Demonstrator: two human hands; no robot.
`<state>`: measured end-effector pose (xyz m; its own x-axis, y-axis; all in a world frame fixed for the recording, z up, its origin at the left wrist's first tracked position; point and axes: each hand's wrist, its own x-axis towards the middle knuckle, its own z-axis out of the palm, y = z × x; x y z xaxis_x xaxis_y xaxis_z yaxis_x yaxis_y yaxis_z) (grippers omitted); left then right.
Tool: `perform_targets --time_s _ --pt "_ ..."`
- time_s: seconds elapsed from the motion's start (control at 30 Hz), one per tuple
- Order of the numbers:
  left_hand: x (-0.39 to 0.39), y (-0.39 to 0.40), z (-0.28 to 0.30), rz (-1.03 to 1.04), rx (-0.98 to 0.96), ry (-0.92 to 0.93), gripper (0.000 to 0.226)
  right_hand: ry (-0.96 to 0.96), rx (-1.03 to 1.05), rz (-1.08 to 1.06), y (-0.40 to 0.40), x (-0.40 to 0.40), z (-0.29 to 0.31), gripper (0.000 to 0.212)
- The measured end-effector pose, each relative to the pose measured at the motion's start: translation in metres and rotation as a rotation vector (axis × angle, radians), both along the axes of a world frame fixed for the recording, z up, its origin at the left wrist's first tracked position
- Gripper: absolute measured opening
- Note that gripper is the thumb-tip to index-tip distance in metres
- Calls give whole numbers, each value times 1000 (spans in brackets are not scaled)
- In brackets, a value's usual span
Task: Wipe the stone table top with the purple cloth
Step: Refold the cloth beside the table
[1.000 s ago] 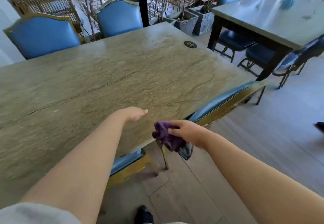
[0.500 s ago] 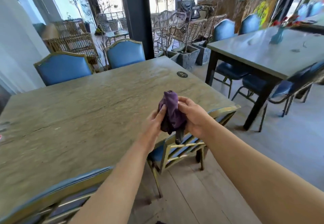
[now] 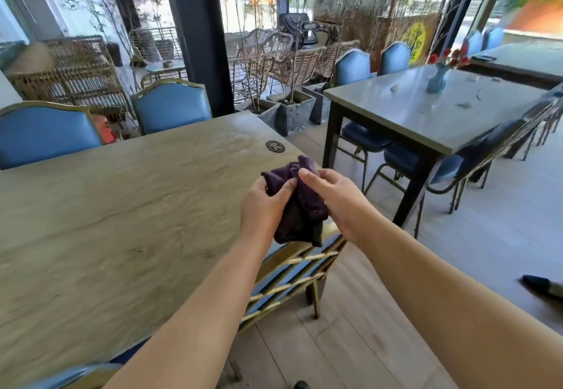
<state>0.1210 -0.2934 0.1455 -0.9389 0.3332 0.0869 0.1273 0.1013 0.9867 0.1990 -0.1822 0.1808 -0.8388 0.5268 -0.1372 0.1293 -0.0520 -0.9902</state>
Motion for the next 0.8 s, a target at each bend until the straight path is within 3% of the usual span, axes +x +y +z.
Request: perform_targets --time_s 0.13,0.33,0.43,0.5,0.6,0.67,0.8 --pt "-22 63 0 -42 -30 -12 31 18 -43 -76 68 -11 -6 10" --pt "-48 142 -14 -212 219 -530 17 -68 -86 -246 160 -22 -14 24" --pt "-53 171 -12 -440 309 -762 48 -97 -38 -247 190 -31 -20 20" --pt "-54 186 -12 -537 299 -754 58 -111 28 -233 208 -38 -22 11" --pt "-58 209 -21 -322 170 -616 51 -72 92 -151 235 -45 -25 24" --pt "-60 222 -25 -229 189 -625 39 -67 92 -106 252 -50 -27 31" --pt "-56 242 -26 -135 243 -657 20 -166 88 22 288 -62 -34 9"
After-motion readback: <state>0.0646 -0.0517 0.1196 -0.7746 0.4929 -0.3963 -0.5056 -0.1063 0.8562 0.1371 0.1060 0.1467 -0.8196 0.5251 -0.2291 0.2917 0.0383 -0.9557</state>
